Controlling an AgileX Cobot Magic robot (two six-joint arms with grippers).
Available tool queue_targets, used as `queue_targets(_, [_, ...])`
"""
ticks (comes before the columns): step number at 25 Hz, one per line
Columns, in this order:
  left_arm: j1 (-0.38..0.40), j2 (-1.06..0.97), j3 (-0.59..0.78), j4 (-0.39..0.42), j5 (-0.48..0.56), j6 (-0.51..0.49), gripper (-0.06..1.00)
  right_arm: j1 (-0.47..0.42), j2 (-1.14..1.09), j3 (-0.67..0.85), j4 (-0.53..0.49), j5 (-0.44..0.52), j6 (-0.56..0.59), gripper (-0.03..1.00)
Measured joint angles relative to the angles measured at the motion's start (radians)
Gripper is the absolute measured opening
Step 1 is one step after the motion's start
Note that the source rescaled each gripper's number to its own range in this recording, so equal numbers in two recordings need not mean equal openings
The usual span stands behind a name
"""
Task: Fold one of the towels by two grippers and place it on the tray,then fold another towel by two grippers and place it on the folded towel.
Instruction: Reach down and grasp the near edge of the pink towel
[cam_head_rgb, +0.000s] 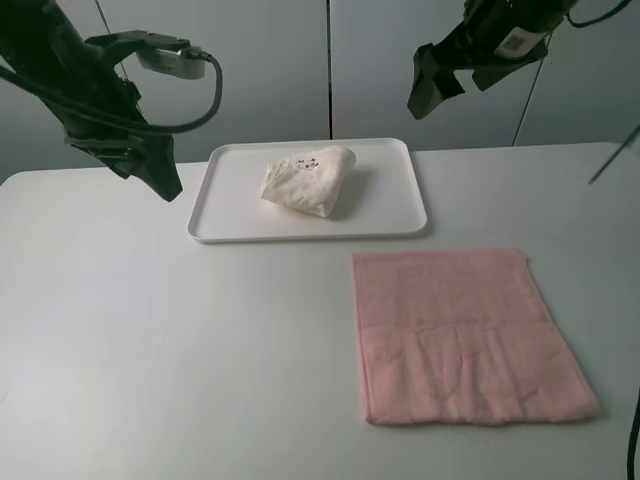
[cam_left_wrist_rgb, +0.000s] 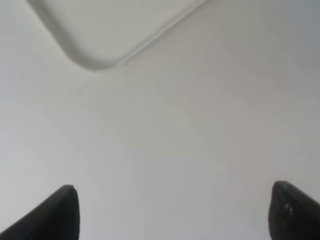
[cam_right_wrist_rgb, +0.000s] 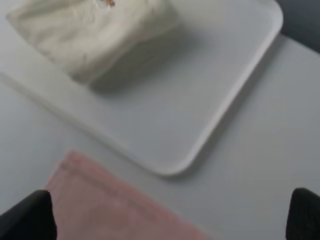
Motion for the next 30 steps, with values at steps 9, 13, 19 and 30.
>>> queue_targets(9, [-0.209,0.035,-0.002,0.122,-0.028,0.054,0.98,0.000,-0.316,0.356,-0.060,0.038,-0.077,1.00])
queue_targets(13, [-0.291,0.095,-0.002,0.131,-0.030,0.054,0.98,0.000,-0.433,0.467,-0.058,0.054,-0.167,1.00])
queue_targets(19, [-0.451,0.180,-0.002,0.140,-0.074,0.054,0.98,0.000,-0.498,0.539,-0.131,0.212,-0.319,1.00])
queue_targets(30, [-0.581,0.242,-0.002,0.158,-0.153,0.096,0.98,0.000,-0.499,0.659,-0.211,0.177,-0.539,1.00])
